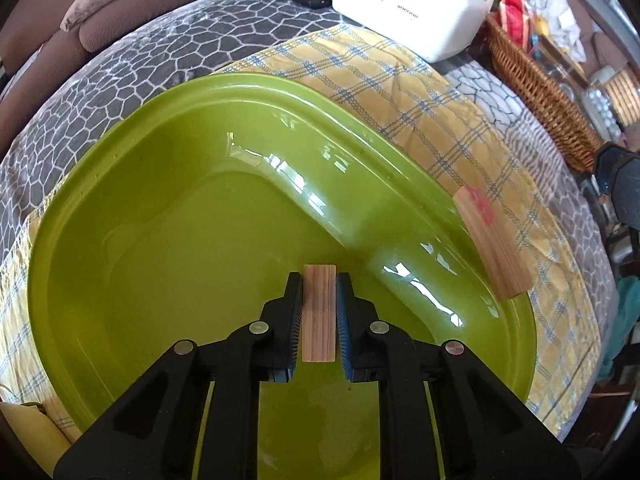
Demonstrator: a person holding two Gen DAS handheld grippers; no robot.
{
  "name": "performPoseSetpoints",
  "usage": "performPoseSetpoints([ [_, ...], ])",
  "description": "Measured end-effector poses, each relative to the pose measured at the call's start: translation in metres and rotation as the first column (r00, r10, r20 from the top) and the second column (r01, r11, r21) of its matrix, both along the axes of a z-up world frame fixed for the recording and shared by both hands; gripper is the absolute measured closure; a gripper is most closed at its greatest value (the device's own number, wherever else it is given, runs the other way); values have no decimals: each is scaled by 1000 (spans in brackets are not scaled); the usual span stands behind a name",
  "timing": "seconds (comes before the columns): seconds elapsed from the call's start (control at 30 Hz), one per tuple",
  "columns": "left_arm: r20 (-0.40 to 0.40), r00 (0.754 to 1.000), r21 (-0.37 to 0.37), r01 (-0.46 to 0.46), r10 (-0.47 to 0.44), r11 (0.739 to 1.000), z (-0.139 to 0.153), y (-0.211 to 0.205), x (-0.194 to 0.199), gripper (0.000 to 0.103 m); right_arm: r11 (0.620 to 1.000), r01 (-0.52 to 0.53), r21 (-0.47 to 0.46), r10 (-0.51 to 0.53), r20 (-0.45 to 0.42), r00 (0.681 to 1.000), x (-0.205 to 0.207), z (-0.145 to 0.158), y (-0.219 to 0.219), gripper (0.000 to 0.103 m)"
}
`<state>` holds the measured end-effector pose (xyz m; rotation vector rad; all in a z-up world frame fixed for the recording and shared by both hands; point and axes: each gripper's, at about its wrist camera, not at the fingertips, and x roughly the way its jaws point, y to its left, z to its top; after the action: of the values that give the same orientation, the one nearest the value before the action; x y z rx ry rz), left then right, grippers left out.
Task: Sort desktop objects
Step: 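Grasp the plain wooden block with the left gripper while the right gripper holds the pink block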
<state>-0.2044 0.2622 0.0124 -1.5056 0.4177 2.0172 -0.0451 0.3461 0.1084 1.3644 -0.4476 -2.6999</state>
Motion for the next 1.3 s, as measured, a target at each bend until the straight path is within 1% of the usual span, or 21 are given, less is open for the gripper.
performPoseSetpoints([
  [0.17,-6,1000,13,-9,10,1000,3,-9,7,88,1000,-15,6,15,6,1000,-1,-3,-4,86],
  [0.23,-2,1000,37,-22,22,999,6,-16,8,88,1000,-14,5,14,16,1000,-3,-6,-4,86],
  [0.3,-2,999,65,-44,44,997,12,-26,9,88,1000,-16,4,16,26,1000,-4,-9,-6,84],
  [0.37,-14,998,92,-65,66,994,21,-37,12,88,1000,-29,2,29,34,999,-6,-11,-10,84],
  [0.5,-35,993,178,-104,112,979,44,-64,23,88,997,-80,19,79,55,995,-11,-18,-27,84],
  [0.7,-59,987,284,-127,149,951,73,-97,50,88,989,-141,52,133,139,981,-21,-46,-56,84],
  [0.87,-92,981,311,-134,171,941,92,-117,67,88,985,-159,63,144,193,971,-27,-67,-66,83],
  [0.93,-97,980,325,-135,175,936,97,-123,72,88,985,-163,61,148,203,968,-28,-72,-69,77],
  [1.13,-110,974,369,-146,199,918,107,-137,86,88,978,-183,101,152,252,956,-34,-92,-83,77],
  [1.3,-108,973,389,-147,203,909,108,-142,91,88,970,-181,160,137,252,958,-35,-93,-90,78],
])
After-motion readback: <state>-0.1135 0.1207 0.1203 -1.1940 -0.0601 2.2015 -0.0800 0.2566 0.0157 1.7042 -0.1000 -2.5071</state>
